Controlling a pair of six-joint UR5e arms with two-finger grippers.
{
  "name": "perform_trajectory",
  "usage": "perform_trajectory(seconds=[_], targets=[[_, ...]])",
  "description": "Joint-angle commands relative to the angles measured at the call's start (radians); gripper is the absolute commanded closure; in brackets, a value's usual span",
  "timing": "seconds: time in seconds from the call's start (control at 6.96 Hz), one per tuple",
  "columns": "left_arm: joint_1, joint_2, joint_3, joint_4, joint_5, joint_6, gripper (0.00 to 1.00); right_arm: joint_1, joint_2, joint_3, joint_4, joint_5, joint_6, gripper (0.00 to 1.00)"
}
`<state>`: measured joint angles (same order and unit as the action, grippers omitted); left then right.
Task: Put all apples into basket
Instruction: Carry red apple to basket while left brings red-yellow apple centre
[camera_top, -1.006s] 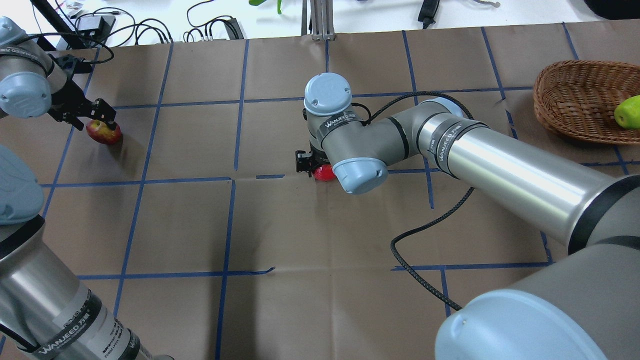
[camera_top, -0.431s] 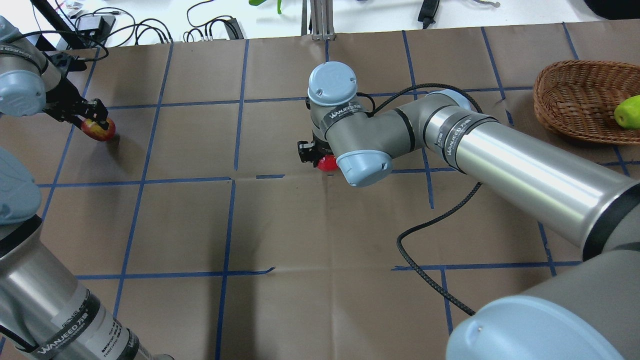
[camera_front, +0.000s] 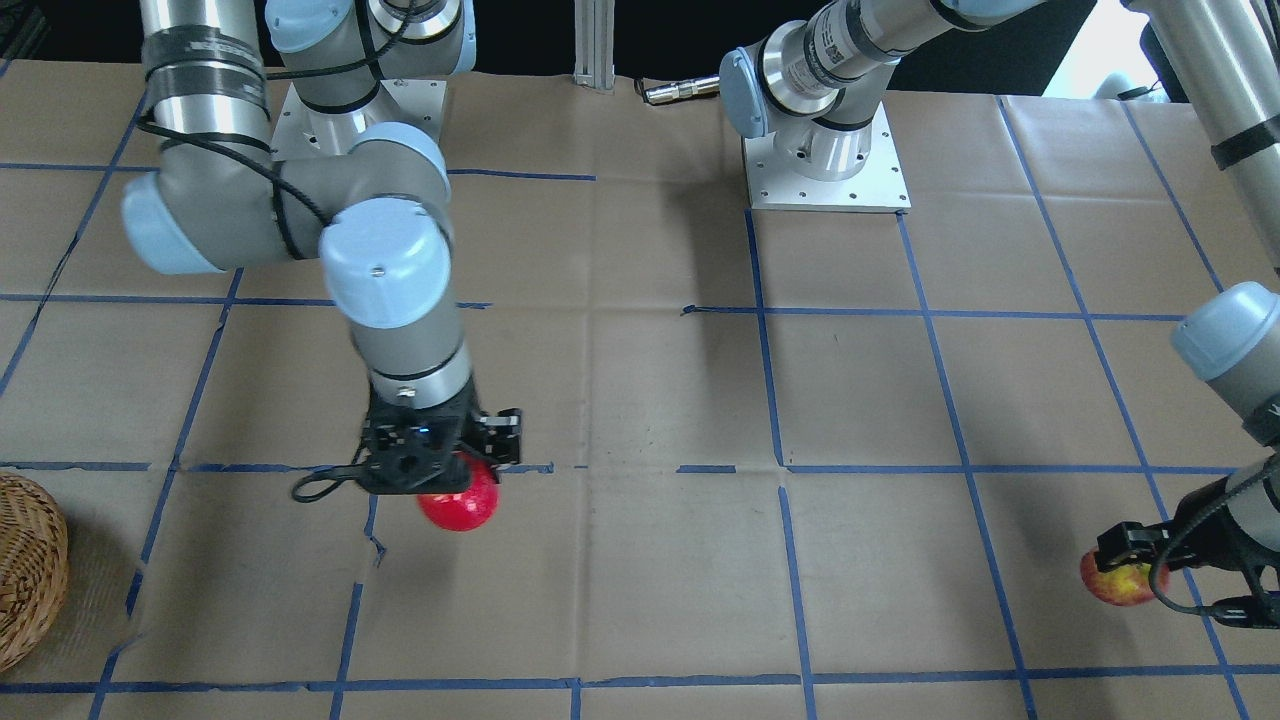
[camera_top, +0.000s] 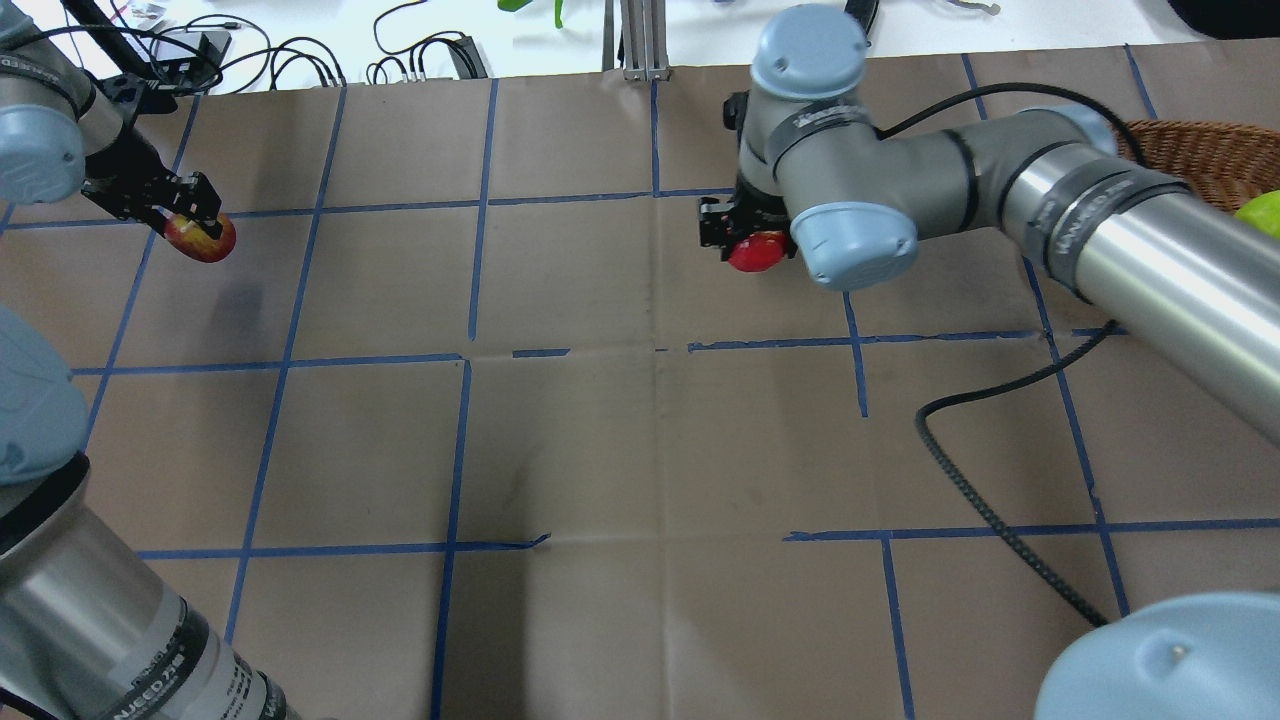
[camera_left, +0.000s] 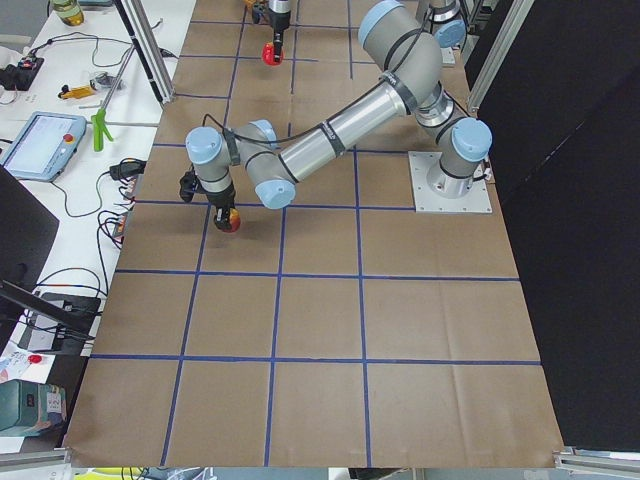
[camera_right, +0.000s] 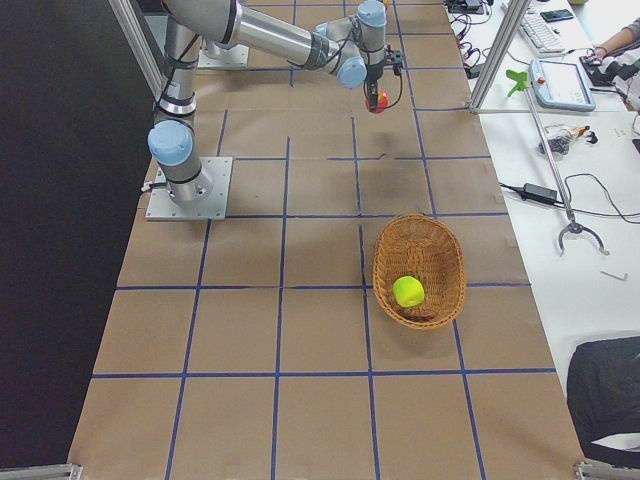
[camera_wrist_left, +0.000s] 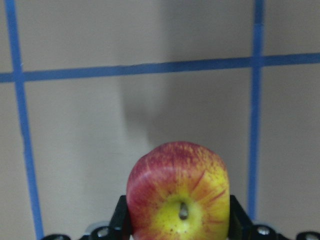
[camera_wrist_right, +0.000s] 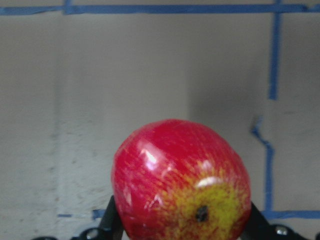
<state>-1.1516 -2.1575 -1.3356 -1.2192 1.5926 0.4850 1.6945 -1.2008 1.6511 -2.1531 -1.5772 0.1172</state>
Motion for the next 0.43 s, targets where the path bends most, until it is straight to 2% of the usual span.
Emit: perform_trajectory(seconds=[0.0, 0.29], targets=[[-0.245, 0.155, -0.029, -0.167, 0.006, -0.059, 0.75, -0.273, -0.037, -0.005, 0.058, -0.023, -0.292, 0.71], [-0.551, 0.162, -0.054, -0.161, 0.000, -0.056, 0.74, -0.439, 0.006, -0.054, 0.039, -0.032, -0.605, 0.73]])
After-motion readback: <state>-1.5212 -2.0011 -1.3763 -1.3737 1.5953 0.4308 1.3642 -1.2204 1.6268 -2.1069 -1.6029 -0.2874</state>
